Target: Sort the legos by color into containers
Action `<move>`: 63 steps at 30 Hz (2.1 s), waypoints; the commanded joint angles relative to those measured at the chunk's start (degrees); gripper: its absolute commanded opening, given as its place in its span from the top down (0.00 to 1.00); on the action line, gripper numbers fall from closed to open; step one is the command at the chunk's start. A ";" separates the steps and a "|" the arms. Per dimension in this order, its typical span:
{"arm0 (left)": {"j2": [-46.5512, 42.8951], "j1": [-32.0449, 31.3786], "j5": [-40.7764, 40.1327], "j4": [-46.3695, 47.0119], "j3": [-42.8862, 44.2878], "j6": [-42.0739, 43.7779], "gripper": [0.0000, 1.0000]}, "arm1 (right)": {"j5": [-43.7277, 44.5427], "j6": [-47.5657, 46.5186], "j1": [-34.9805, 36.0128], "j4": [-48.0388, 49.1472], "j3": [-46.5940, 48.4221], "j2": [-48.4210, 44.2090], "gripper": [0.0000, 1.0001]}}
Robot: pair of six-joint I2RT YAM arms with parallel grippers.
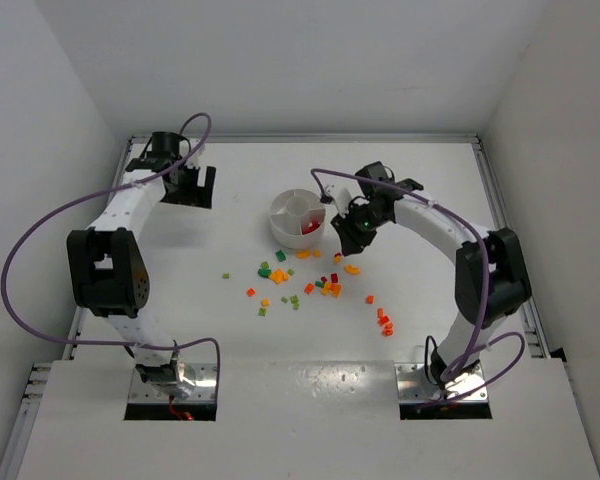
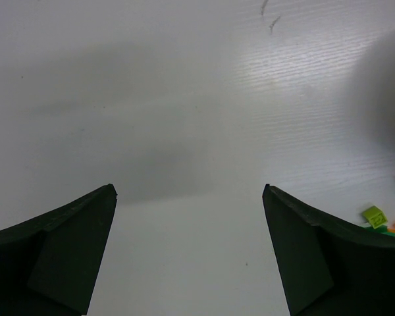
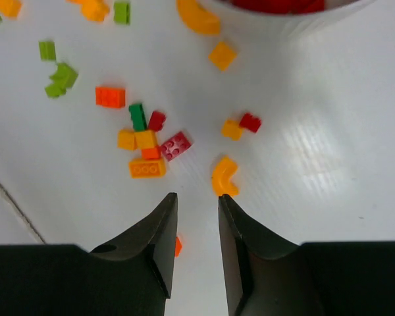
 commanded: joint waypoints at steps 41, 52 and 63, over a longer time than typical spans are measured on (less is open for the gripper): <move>-7.40 4.72 -7.00 5.15 -6.43 -7.67 0.00 | 24.46 33.31 12.11 28.37 -20.81 -3.54 0.60; -8.98 4.72 -7.52 5.15 -7.58 -7.14 0.00 | 27.10 35.59 15.09 28.28 -19.23 0.33 0.60; -10.82 4.72 -7.52 5.15 -8.62 -6.00 0.00 | 29.31 36.12 15.10 28.28 -22.30 3.06 0.64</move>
